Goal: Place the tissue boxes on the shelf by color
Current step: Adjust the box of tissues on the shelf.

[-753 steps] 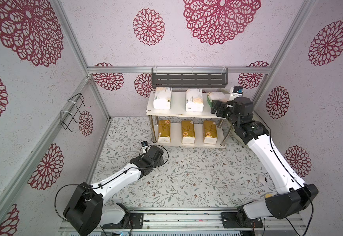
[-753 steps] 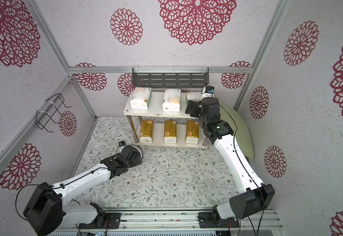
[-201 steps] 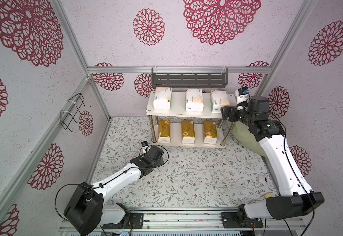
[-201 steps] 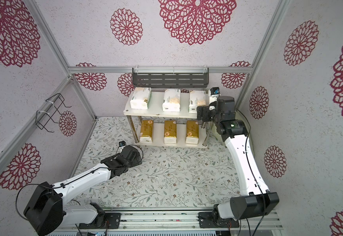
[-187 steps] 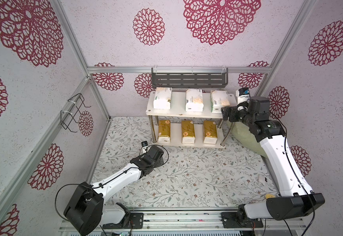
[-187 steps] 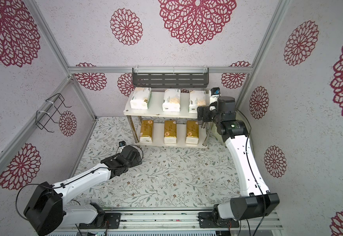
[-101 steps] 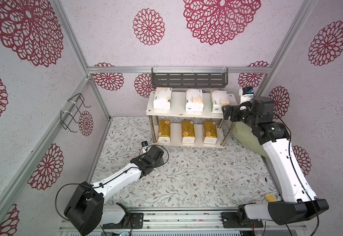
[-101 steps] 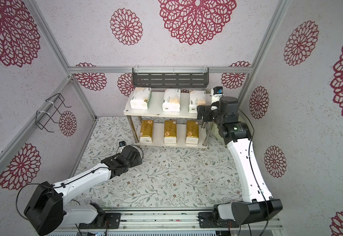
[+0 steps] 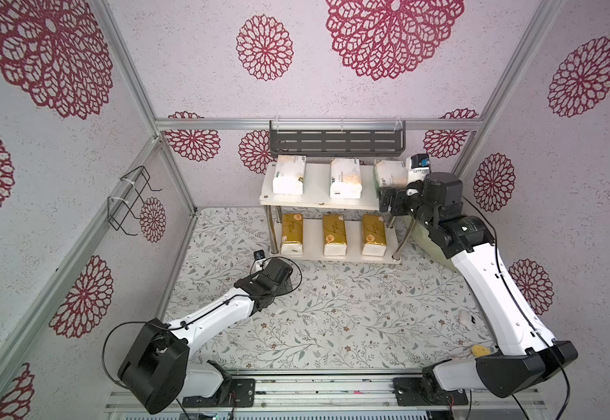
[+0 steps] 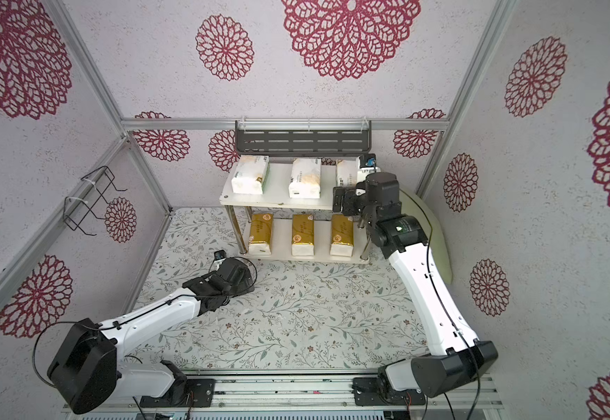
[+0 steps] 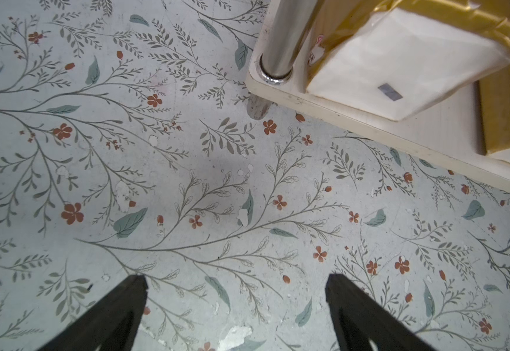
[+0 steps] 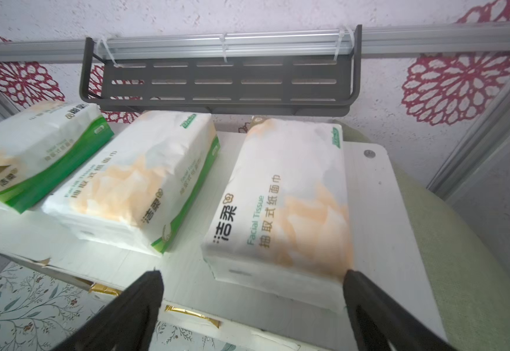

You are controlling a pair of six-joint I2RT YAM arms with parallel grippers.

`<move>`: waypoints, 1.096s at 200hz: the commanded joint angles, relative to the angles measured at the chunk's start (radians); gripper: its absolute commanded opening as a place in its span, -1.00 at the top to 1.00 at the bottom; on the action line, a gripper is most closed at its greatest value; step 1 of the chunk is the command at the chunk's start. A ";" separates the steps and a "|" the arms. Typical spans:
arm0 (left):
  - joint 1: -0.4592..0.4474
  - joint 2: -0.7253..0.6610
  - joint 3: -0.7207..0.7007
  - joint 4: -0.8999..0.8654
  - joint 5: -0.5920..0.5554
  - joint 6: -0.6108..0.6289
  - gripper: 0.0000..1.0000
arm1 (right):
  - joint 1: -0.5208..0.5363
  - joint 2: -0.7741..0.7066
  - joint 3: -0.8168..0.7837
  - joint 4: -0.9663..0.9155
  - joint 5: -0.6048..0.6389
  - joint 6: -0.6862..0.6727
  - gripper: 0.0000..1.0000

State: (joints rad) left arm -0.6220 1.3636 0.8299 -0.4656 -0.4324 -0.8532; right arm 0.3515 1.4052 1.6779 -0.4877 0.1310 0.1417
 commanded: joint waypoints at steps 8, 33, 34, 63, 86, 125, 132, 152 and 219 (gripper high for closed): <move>-0.008 -0.008 0.015 0.000 -0.008 0.009 -0.99 | 0.022 0.001 0.035 0.047 0.070 -0.001 -0.98; -0.008 -0.006 0.020 -0.001 -0.011 0.014 -0.99 | 0.030 0.014 0.037 0.051 0.096 0.000 -0.98; -0.008 -0.006 0.020 -0.001 -0.011 0.014 -0.99 | 0.030 0.015 0.037 0.051 0.097 0.001 -0.98; -0.007 -0.005 0.019 -0.001 -0.011 0.015 -0.99 | 0.030 0.024 0.033 0.054 0.114 -0.006 -0.98; -0.009 -0.008 0.012 -0.002 -0.012 0.013 -0.99 | 0.030 0.030 0.031 0.057 0.120 -0.020 -0.98; -0.010 -0.017 -0.001 0.002 -0.014 0.006 -0.99 | 0.029 0.044 0.055 0.039 0.110 -0.030 -0.90; -0.009 -0.018 -0.003 0.002 -0.014 0.006 -0.99 | 0.029 0.047 0.062 0.033 0.103 -0.029 -0.90; -0.008 -0.022 -0.006 0.002 -0.017 0.006 -0.99 | 0.030 0.036 0.071 0.033 0.086 -0.023 -0.95; -0.008 -0.027 -0.008 0.003 -0.017 0.006 -0.99 | -0.010 0.028 0.199 -0.087 0.085 -0.062 -0.98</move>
State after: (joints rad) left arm -0.6220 1.3560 0.8291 -0.4660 -0.4362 -0.8494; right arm 0.3737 1.4528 1.8065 -0.5247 0.2283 0.1116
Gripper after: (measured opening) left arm 0.994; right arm 0.990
